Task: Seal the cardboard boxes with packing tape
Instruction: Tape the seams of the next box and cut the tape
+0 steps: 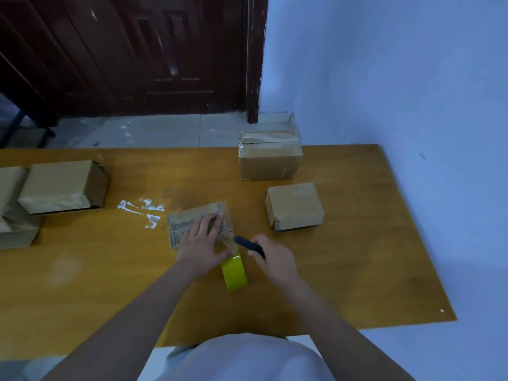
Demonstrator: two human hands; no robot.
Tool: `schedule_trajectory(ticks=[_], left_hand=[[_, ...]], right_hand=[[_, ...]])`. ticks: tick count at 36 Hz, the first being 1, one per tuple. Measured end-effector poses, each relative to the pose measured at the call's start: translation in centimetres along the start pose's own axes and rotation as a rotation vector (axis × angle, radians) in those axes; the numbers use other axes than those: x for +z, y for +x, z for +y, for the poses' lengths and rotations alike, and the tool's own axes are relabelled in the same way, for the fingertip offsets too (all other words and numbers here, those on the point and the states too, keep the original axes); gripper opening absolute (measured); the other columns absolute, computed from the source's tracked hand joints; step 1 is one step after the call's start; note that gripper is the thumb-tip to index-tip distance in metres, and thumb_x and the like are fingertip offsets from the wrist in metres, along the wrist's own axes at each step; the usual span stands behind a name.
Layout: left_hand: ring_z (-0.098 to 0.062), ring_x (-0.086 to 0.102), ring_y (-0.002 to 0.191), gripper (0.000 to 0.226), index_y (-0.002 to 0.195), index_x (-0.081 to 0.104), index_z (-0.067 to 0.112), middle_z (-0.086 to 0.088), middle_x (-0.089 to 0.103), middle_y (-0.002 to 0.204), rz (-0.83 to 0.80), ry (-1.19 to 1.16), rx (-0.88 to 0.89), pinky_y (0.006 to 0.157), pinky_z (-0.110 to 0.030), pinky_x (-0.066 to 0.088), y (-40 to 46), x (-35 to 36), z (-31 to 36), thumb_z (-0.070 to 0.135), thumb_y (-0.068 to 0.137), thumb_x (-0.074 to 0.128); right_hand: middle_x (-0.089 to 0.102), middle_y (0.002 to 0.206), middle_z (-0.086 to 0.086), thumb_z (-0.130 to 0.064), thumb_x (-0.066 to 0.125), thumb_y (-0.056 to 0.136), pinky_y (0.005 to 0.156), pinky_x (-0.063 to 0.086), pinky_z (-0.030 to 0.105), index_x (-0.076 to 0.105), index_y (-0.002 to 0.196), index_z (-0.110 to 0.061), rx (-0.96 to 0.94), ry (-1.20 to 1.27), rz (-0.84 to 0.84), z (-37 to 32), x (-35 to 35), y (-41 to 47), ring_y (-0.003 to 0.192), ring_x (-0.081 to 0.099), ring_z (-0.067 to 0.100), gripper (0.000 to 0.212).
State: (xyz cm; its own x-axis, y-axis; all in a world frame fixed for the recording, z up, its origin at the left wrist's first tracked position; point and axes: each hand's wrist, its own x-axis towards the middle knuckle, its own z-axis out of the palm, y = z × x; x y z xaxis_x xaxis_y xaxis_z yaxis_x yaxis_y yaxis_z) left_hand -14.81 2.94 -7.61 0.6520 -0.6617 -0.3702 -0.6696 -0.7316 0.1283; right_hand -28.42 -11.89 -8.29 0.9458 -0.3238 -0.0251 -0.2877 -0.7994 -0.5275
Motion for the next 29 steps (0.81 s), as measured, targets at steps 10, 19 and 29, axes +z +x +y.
schedule_trajectory(ticks=[10, 19, 29], left_hand=[[-0.022, -0.005, 0.146, 0.104, 0.152, -0.014, 0.024, 0.004, -0.003, 0.158, -0.025, 0.028, 0.004, 0.118, -0.039, 0.002, -0.3, -0.7, 0.3, 0.086, 0.075, 0.02], [-0.023, -0.008, 0.146, 0.136, 0.15, -0.018, 0.024, 0.005, -0.006, 0.158, -0.01, 0.002, 0.006, 0.118, -0.04, 0.0, -0.1, -0.2, 0.0, 0.093, 0.034, -0.029], [-0.023, -0.009, 0.146, 0.11, 0.15, -0.019, 0.023, 0.004, -0.008, 0.158, -0.022, 0.029, 0.009, 0.118, -0.039, 0.0, -0.2, -0.4, 0.1, 0.091, 0.068, 0.007]], right_hand=[[0.06, 0.07, -0.003, -0.009, 0.063, 0.064, 0.048, 0.045, 0.026, 0.06, 0.073, -0.022, -0.262, -0.374, 0.153, -1.5, -0.1, 1.7, 0.065, 0.058, 0.018, 0.016], [0.061, 0.078, 0.002, 0.0, 0.054, 0.073, 0.051, 0.045, 0.029, 0.063, 0.089, -0.017, 0.104, -0.409, 0.012, 0.4, -0.7, 1.1, 0.071, 0.063, 0.024, 0.024], [0.04, 0.127, 0.002, -0.026, 0.054, 0.093, 0.099, 0.039, 0.035, 0.053, 0.123, -0.015, 0.369, -0.019, -0.096, 1.4, 1.7, 0.7, 0.121, 0.039, 0.022, 0.032]])
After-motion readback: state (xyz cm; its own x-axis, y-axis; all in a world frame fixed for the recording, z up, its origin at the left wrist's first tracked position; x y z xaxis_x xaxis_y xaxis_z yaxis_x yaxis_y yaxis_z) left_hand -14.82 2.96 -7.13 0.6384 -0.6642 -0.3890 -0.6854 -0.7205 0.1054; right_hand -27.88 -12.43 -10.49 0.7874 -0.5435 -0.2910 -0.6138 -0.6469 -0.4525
